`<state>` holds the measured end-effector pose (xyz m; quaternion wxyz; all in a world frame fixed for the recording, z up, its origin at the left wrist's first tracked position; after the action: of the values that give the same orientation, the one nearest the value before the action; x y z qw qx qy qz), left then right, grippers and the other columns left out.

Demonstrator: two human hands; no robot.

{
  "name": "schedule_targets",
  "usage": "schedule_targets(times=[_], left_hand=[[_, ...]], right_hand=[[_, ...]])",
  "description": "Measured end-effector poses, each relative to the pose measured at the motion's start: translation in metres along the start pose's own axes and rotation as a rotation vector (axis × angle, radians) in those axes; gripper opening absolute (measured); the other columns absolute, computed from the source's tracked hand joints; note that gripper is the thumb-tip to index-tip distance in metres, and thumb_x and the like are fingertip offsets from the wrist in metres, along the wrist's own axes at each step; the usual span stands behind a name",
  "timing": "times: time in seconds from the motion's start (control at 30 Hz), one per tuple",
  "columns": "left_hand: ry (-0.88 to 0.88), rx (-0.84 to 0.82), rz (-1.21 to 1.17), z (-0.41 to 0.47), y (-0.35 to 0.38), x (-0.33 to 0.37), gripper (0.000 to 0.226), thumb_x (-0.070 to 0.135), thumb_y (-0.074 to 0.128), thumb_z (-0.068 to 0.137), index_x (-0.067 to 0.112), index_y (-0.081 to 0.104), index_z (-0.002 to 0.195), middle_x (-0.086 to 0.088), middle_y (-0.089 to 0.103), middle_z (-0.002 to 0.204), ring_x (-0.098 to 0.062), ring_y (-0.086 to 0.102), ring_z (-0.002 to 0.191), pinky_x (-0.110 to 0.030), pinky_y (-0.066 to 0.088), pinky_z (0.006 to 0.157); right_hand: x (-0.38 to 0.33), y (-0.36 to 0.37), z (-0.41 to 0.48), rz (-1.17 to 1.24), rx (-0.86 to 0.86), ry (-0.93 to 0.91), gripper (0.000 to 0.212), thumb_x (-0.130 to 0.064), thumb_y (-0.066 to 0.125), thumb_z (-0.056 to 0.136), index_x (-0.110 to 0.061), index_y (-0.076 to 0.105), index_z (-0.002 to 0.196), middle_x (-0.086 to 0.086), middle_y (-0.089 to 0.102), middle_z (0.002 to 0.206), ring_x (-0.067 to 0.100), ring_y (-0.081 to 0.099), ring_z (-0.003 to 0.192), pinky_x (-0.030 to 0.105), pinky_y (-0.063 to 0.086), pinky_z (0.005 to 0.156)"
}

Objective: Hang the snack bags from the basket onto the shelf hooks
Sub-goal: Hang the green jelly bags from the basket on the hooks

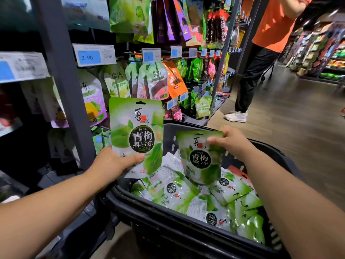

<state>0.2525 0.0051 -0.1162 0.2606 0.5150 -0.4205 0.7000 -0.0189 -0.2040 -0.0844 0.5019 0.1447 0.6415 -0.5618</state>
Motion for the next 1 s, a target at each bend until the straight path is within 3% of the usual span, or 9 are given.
schedule_targets(times=[0.17,0.3,0.37,0.47,0.6,0.67,0.8,0.9,1.0], left_hand=[[-0.001,0.012,0.001,0.0,-0.001,0.0,0.013,0.018,0.083,0.075,0.01,0.074,0.08,-0.003,0.068,0.06,-0.007,0.054,0.048,-0.015,0.042,0.046],[0.015,0.017,-0.005,-0.001,-0.001,0.002,0.014,0.016,0.084,0.074,0.011,0.075,0.084,-0.008,0.075,0.075,-0.013,0.063,0.063,-0.016,0.048,0.055],[0.021,0.024,0.014,0.0,-0.001,0.002,0.011,0.016,0.085,0.073,0.016,0.075,0.078,0.002,0.075,0.07,-0.004,0.063,0.06,-0.011,0.048,0.055],[0.022,0.021,0.012,0.0,-0.001,0.002,0.011,0.016,0.085,0.073,0.016,0.075,0.077,0.001,0.075,0.071,-0.003,0.063,0.058,-0.011,0.048,0.055],[0.024,0.018,0.013,-0.001,0.0,0.004,0.014,0.016,0.085,0.074,0.009,0.074,0.079,-0.011,0.074,0.075,-0.012,0.061,0.061,-0.016,0.048,0.054],[0.031,0.029,0.013,-0.001,-0.001,0.006,0.01,0.017,0.085,0.073,0.017,0.075,0.073,-0.006,0.074,0.071,-0.008,0.061,0.057,-0.015,0.047,0.053],[0.013,0.011,0.025,-0.003,0.0,0.007,0.027,0.019,0.083,0.076,0.023,0.069,0.053,-0.003,0.064,0.054,-0.012,0.053,0.048,-0.016,0.042,0.047],[-0.009,0.015,-0.028,-0.007,0.0,0.009,0.03,0.017,0.082,0.077,0.014,0.064,0.054,-0.006,0.059,0.052,-0.013,0.048,0.045,-0.017,0.039,0.045],[-0.028,0.044,-0.082,-0.008,-0.004,0.011,0.027,0.014,0.082,0.077,0.018,0.063,0.058,0.009,0.059,0.046,0.0,0.049,0.04,-0.012,0.038,0.046]], right_hand=[[0.012,0.014,-0.004,0.212,-0.09,0.075,0.017,-0.018,0.076,0.083,-0.007,0.067,0.091,0.003,0.072,0.078,0.014,0.068,0.069,0.02,0.05,0.06],[0.035,0.034,-0.008,0.381,-0.113,0.16,0.02,-0.011,0.076,0.082,-0.003,0.067,0.099,0.022,0.073,0.104,0.037,0.07,0.097,0.048,0.055,0.09],[0.038,0.038,-0.009,0.412,-0.129,0.156,0.017,-0.005,0.073,0.082,-0.003,0.067,0.098,0.023,0.072,0.103,0.036,0.069,0.093,0.047,0.055,0.087],[0.048,0.051,-0.014,0.362,-0.246,0.195,0.016,0.002,0.073,0.08,-0.01,0.066,0.089,0.005,0.075,0.082,0.027,0.069,0.082,0.04,0.054,0.08],[0.079,0.071,-0.027,0.203,-0.36,0.343,0.035,-0.012,0.085,0.071,-0.01,0.07,0.103,0.009,0.077,0.095,0.03,0.071,0.096,0.045,0.052,0.094],[0.088,0.078,-0.032,0.154,-0.402,0.376,0.032,-0.01,0.085,0.072,-0.01,0.071,0.101,0.011,0.077,0.094,0.028,0.072,0.091,0.046,0.052,0.096],[0.09,0.084,-0.034,-0.002,-0.358,0.359,0.041,-0.006,0.089,0.066,-0.018,0.07,0.101,0.001,0.074,0.102,0.018,0.068,0.098,0.037,0.052,0.097],[0.092,0.086,-0.032,-0.005,-0.326,0.368,0.039,-0.01,0.09,0.066,-0.021,0.07,0.098,0.001,0.074,0.101,0.02,0.069,0.1,0.038,0.053,0.096],[0.082,0.086,-0.032,0.079,-0.322,0.4,0.032,-0.014,0.087,0.072,-0.013,0.071,0.099,0.007,0.076,0.098,0.027,0.071,0.097,0.044,0.055,0.094]])
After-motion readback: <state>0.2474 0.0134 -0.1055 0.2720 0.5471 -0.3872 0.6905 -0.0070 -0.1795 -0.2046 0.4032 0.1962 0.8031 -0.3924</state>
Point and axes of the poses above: each hand's wrist, its own z-axis towards the middle knuckle, its own y-axis out of the palm, x = y × z, the point moved 7 cm from there along z, towards the middle knuckle
